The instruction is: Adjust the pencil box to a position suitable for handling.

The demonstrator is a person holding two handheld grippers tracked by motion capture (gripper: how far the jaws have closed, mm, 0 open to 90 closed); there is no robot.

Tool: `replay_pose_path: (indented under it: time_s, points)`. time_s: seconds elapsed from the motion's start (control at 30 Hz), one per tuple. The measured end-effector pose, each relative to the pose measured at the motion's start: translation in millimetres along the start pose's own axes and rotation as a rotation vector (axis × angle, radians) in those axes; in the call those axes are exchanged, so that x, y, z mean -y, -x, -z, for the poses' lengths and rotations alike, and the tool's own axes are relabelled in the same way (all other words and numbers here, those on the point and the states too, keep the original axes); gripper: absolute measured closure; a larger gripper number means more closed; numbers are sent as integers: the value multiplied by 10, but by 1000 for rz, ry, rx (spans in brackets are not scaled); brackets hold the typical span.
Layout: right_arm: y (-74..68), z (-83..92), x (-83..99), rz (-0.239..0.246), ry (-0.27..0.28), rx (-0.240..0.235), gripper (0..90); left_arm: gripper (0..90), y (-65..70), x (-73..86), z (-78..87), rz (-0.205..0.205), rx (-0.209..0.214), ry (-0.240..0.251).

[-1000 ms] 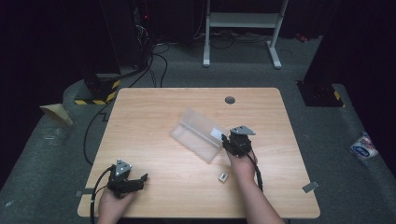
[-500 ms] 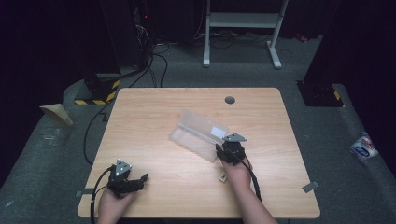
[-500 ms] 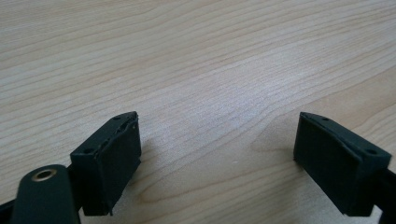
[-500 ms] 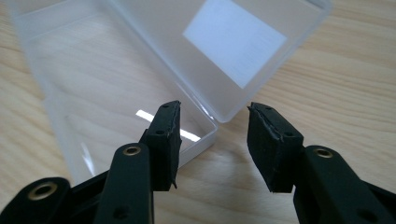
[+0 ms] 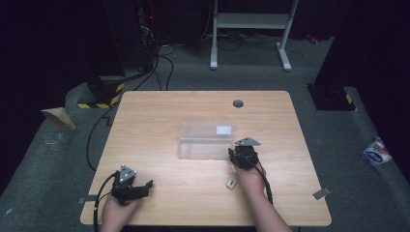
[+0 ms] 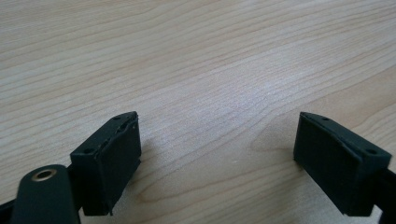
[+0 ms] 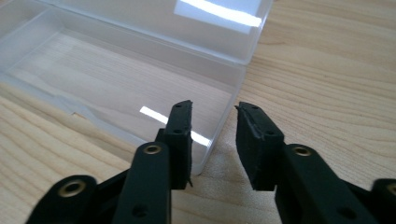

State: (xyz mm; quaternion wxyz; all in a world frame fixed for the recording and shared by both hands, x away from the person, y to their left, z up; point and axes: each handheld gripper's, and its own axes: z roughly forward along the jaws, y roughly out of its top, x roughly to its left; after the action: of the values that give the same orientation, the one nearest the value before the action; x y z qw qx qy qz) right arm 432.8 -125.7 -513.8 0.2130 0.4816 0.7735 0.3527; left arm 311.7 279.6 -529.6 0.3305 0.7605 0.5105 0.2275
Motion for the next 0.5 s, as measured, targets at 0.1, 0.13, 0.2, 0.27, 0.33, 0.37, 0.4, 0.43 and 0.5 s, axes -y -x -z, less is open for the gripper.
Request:
replay_pose_path:
  time_s: [0.1,0.13,0.2,0.27,0.33,0.37,0.4,0.43,0.5]
  points:
    - [21,-51,21,-14,-6,-1,706,151,0,0,0,0,0,0]
    - [21,-51,21,-14,-6,-1,706,151,-1,0,0,0,0,0]
    - [17,-53,18,-9,-8,1,710,151,0,0,0,0,1,0]
    - [15,-57,16,-1,-6,2,718,151,0,0,0,0,0,0]
    - [15,-56,13,0,-9,5,720,151,0,2,2,0,1,-1]
    - [22,-50,7,-5,-4,-2,698,151,1,2,3,-1,1,-1]
    - [22,-50,7,-5,-4,-2,698,151,1,2,4,-1,1,-1]
    - [27,-21,-5,-3,13,-7,666,151,1,2,4,-1,1,-1]
    - [26,2,-13,-6,19,-13,651,151,0,2,3,-1,2,0]
